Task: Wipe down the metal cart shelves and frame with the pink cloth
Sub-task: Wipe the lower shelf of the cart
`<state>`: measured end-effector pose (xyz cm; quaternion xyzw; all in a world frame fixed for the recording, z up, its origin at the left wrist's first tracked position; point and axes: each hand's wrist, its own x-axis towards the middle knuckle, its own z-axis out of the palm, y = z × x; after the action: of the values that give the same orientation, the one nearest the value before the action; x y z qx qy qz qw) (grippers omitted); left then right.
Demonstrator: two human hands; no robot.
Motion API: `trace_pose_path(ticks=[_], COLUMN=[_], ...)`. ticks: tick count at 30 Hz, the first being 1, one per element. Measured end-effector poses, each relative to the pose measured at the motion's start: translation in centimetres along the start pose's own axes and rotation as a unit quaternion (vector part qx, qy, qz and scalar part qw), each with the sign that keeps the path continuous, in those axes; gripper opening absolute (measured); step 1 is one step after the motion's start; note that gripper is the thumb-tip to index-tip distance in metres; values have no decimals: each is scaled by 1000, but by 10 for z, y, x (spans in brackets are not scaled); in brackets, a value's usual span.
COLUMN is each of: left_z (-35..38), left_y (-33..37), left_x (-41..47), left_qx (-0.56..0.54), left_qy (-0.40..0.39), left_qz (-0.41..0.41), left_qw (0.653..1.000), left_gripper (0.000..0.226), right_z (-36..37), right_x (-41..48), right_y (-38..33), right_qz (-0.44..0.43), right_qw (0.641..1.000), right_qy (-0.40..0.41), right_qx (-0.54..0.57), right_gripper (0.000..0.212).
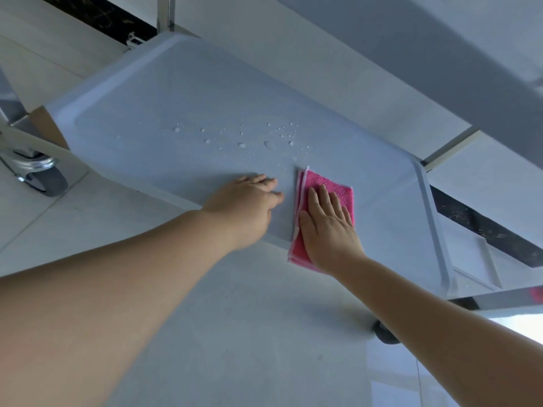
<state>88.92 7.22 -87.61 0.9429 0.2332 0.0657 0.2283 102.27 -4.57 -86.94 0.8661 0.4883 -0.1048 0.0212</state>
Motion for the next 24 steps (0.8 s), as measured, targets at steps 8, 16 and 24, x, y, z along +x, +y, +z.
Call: trace_pose_path(ticks=[8, 16, 24], left_z=[-6, -13, -7], left_y=[-28, -54, -60], left_x=[-28, -36, -37], left_qx=[25, 53, 39], left_qy=[130, 175, 179], left_qz=[8, -16, 8], left_qw=[991, 983, 983], left_gripper=[44, 37, 42], right_z=[-9, -6, -15], right_x=[-8, 10, 74], right_y=[14, 5, 10], right_qz=[-43, -68, -59], right_qw=[997, 996, 998], right_qy=[-25, -11, 10], right_qx=[-57, -58, -32], right_gripper=[64, 66, 60])
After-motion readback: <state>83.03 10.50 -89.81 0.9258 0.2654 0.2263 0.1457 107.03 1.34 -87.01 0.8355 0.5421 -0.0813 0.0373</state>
